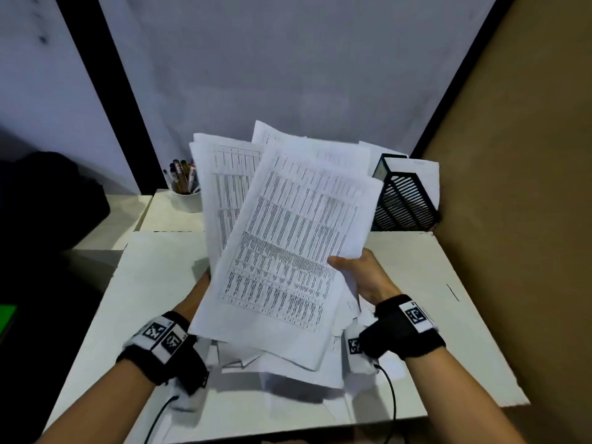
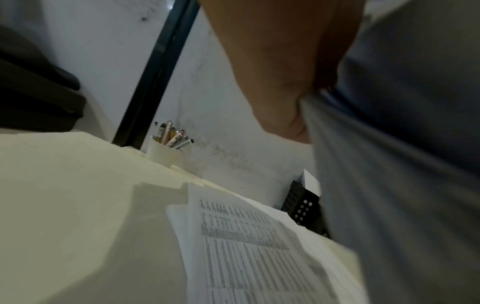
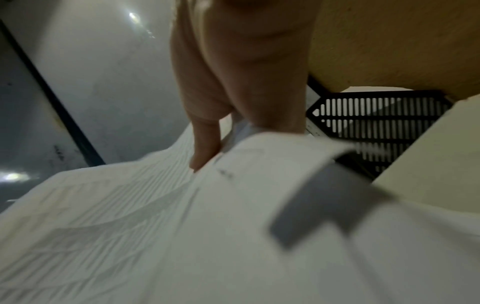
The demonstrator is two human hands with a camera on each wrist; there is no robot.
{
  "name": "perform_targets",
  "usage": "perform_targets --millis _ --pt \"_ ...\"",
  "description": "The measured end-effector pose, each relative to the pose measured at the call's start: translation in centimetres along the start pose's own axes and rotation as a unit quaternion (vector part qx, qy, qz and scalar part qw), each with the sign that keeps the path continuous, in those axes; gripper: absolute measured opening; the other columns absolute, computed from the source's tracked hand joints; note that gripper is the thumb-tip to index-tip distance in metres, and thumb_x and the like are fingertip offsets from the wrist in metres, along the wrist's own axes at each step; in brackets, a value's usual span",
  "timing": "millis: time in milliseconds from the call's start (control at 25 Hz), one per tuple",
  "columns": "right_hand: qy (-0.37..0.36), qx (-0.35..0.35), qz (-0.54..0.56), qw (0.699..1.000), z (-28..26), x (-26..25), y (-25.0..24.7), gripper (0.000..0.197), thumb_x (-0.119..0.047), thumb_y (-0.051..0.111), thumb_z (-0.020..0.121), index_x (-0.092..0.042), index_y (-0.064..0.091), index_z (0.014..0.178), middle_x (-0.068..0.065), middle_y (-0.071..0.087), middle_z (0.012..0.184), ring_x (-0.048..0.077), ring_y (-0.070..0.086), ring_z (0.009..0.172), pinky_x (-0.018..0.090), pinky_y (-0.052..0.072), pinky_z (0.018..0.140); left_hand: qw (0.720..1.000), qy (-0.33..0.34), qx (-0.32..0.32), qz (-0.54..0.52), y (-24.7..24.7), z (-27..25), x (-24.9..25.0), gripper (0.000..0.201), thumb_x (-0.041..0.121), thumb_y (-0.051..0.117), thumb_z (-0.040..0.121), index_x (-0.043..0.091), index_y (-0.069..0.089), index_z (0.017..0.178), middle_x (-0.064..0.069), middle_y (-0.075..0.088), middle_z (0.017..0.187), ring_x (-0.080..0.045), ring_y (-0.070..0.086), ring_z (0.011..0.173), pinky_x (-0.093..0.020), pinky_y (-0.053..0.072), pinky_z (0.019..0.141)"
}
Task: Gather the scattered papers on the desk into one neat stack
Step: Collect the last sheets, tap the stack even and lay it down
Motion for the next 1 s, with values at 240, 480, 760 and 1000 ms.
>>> perform_targets --millis 240,480,760,1000 --pt "-0.108 0.086 -0.039 0.990 0.6 -0.4 0.6 0.017 0.011 0.061 0.079 -0.003 0.063 0.088 -0.011 0.072 0.060 0.001 0.068 0.060 0.021 0.055 0.063 0.988 0.133 -0.046 0.063 0.6 0.9 3.3 0.053 0.054 0.076 0.058 0.018 0.068 0.096 0.006 0.075 0.083 -0.007 0.070 0.070 -0.019 0.055 0.057" --pt "-0.067 0.029 -0.067 0.995 1.3 2.3 0.7 0.028 0.001 0.070 0.076 -0.017 0.063 0.097 -0.003 0.069 0.098 0.016 0.063 0.098 0.032 0.048 0.095 0.962 0.210 0.050 0.165 0.2 2.5 -0.4 0.020 0.005 0.058 0.086 0.004 0.061 0.106 0.027 0.069 0.065 0.002 0.064 0.073 -0.006 0.049 0.066" --pt "-0.172 -0.034 -0.045 0.983 0.7 -1.8 1.3 0.042 0.004 0.070 0.069 -0.015 0.061 0.106 -0.006 0.073 0.096 0.005 0.068 0.092 0.019 0.054 0.078 0.965 0.211 0.019 0.156 -0.3 2.5 0.9 0.078 0.062 0.082 0.034 0.027 0.063 0.100 0.012 0.072 0.097 -0.006 0.066 0.098 -0.025 0.051 0.088" --pt "-0.227 -0.016 -0.044 0.973 0.7 -5.7 2.9 0.106 -0.035 0.090 0.040 -0.013 0.042 0.131 -0.005 0.057 0.114 0.004 0.064 0.095 0.016 0.055 0.078 0.957 0.258 -0.010 0.132 1.4 2.1 2.8 0.092 0.067 0.080 0.029 0.022 0.052 0.105 0.007 0.071 0.094 0.004 0.067 0.085 -0.016 0.056 0.073"
Point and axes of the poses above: each hand's wrist, its own z-axis towards the middle knuckle, its own y-axis out of the palm, x = y × z, the point moved 2 cm from there along z, towards the middle knuckle
